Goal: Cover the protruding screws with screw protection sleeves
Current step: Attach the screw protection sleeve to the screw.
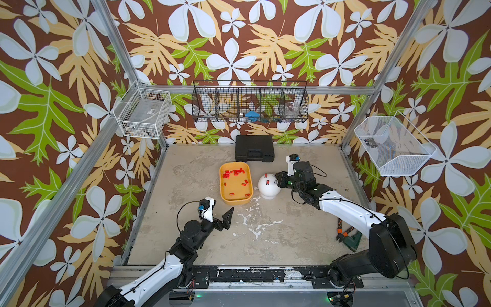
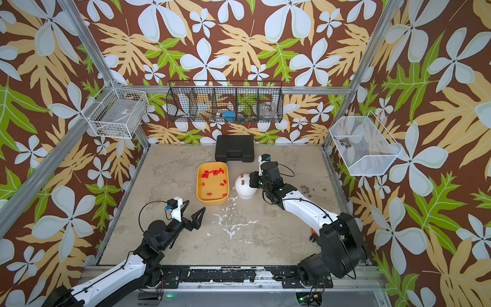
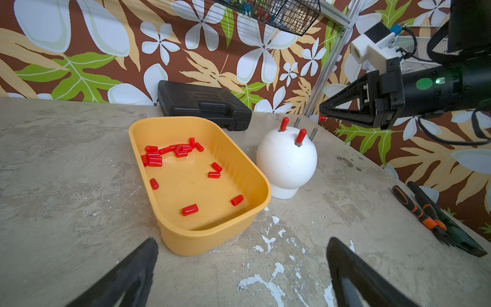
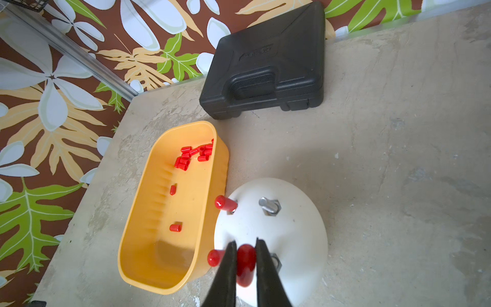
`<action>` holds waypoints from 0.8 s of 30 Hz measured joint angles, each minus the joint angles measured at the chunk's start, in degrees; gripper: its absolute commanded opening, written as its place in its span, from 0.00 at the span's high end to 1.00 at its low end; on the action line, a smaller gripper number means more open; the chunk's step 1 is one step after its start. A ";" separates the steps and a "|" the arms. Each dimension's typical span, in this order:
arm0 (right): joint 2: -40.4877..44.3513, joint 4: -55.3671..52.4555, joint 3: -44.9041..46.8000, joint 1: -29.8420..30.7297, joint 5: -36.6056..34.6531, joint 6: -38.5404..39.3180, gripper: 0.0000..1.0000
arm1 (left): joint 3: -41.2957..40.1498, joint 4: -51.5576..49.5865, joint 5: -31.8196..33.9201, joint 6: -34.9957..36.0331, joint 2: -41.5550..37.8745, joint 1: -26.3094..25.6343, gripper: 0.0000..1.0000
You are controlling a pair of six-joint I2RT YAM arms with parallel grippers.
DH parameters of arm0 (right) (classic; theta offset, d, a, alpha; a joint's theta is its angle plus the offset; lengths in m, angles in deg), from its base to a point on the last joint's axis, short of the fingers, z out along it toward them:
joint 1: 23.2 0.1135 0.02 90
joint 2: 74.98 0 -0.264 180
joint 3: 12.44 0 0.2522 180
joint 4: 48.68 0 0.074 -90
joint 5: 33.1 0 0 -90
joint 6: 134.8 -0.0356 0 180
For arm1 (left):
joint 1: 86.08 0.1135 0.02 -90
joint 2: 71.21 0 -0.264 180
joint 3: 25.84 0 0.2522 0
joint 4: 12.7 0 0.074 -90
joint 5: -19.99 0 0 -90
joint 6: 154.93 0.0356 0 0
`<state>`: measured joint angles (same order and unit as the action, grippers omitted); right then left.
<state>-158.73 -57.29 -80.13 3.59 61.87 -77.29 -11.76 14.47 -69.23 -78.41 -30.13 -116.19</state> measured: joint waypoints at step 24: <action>0.42 5.97 4.39 -0.83 -0.46 5.14 0.85 | 0.02 0.02 -0.22 0.00 0.11 0.00 0.00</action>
<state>-158.31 -51.33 -75.73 2.76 61.41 -72.15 -11.74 14.49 -69.45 -78.41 -30.02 -116.19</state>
